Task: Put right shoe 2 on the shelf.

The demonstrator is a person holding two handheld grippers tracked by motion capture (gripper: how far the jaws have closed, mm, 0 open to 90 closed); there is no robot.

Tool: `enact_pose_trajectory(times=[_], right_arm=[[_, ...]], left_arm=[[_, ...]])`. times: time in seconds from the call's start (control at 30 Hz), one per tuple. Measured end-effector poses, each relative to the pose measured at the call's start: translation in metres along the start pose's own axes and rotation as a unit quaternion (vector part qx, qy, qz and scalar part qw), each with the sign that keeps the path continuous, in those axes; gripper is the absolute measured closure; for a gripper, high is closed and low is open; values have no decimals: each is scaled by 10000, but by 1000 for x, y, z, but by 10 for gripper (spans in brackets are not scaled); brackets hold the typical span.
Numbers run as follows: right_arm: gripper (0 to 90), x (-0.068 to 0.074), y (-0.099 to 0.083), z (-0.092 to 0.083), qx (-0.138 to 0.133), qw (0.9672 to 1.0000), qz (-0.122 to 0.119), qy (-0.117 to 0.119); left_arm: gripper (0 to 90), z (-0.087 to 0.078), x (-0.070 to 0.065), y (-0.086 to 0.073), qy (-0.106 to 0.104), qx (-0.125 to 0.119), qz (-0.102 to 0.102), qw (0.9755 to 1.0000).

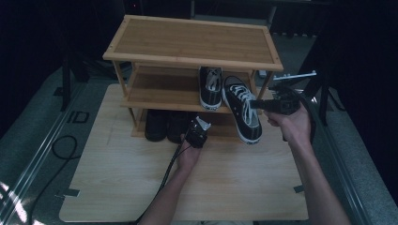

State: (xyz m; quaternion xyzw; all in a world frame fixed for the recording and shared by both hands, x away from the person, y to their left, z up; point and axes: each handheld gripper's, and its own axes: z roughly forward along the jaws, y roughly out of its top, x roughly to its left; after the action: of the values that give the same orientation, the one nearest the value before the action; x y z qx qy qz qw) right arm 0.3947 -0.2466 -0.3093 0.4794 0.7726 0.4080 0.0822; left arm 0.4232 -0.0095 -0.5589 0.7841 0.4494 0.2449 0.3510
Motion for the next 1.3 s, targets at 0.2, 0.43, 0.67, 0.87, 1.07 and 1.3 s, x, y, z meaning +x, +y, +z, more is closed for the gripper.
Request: enact_pose_trajectory(times=[0.2, 0.43, 0.67, 0.87, 1.07, 1.3], right_arm=[[890, 0, 7, 16, -205, 9991, 337, -125], [881, 1, 5, 28, -436, 9976, 368, -380], [745, 5, 1, 25, -614, 9973, 127, -387], [664, 10, -8, 7, -949, 9948, -58, -360], [678, 18, -26, -17, -1187, 9915, -313, -433], [900, 28, -67, -35, -1072, 9897, -588, -739]], left_arm=[[900, 0, -1, 0, 17, -16, -24, 10000], [900, 0, 0, 0, 15, -5, -9, 10000], [900, 0, -1, 0, 21, -3, -13, 10000], [900, 0, 0, 0, 18, -5, -17, 10000], [900, 0, -1, 0, 21, -5, -9, 10000], [900, 0, -1, 0, 21, -6, -10, 10000]])
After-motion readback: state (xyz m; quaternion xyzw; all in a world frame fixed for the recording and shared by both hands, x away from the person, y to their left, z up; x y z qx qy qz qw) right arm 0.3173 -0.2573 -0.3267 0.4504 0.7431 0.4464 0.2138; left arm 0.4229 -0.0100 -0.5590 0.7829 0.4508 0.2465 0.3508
